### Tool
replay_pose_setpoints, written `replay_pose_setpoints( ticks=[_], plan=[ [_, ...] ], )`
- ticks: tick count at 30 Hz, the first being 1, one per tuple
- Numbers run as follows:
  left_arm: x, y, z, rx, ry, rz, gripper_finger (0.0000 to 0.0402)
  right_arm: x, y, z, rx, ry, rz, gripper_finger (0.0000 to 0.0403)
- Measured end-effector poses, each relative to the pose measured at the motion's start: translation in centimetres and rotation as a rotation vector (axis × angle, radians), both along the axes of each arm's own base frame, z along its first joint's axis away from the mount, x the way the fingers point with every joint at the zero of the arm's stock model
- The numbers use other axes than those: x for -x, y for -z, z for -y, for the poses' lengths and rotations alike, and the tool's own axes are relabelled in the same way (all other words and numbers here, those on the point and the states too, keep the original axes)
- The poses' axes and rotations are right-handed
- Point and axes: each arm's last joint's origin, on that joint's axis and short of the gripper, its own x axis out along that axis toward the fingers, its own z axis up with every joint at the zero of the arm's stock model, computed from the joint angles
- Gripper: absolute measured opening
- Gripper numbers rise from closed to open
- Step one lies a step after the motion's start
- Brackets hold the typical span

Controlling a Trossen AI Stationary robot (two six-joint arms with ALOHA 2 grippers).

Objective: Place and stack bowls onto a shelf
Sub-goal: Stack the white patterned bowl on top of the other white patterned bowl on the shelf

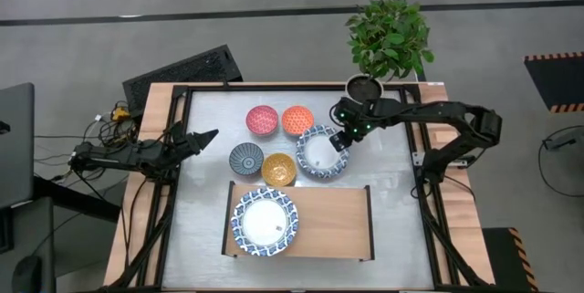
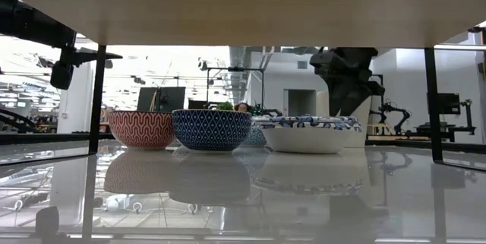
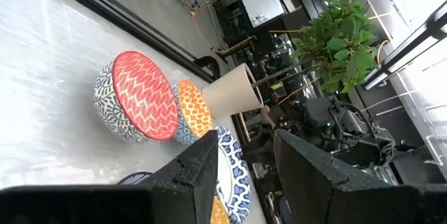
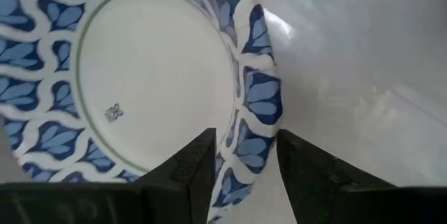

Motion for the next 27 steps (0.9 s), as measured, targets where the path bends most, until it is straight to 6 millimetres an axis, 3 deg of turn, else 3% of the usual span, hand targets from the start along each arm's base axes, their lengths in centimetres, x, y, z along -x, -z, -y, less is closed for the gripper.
replay_pose_setpoints(
  ticks=[7,20,27],
  plan=[
    [0.0,0.0,0.0,0.0,0.0,0.0,0.0128,0.0,0.0,-0.1,-0.017,-0.016,0.009,0.0135],
    [0.0,0.0,0.0,0.0,0.0,0.0,0.0128,0.0,0.0,-0.1,-0.027,-0.023,0.009,0.0028],
    [0.0,0.0,0.0,0.0,0.0,0.0,0.0128,-0.6,-1.6,0.1,-0.023,-0.025,0.028,0.0019]
  ],
)
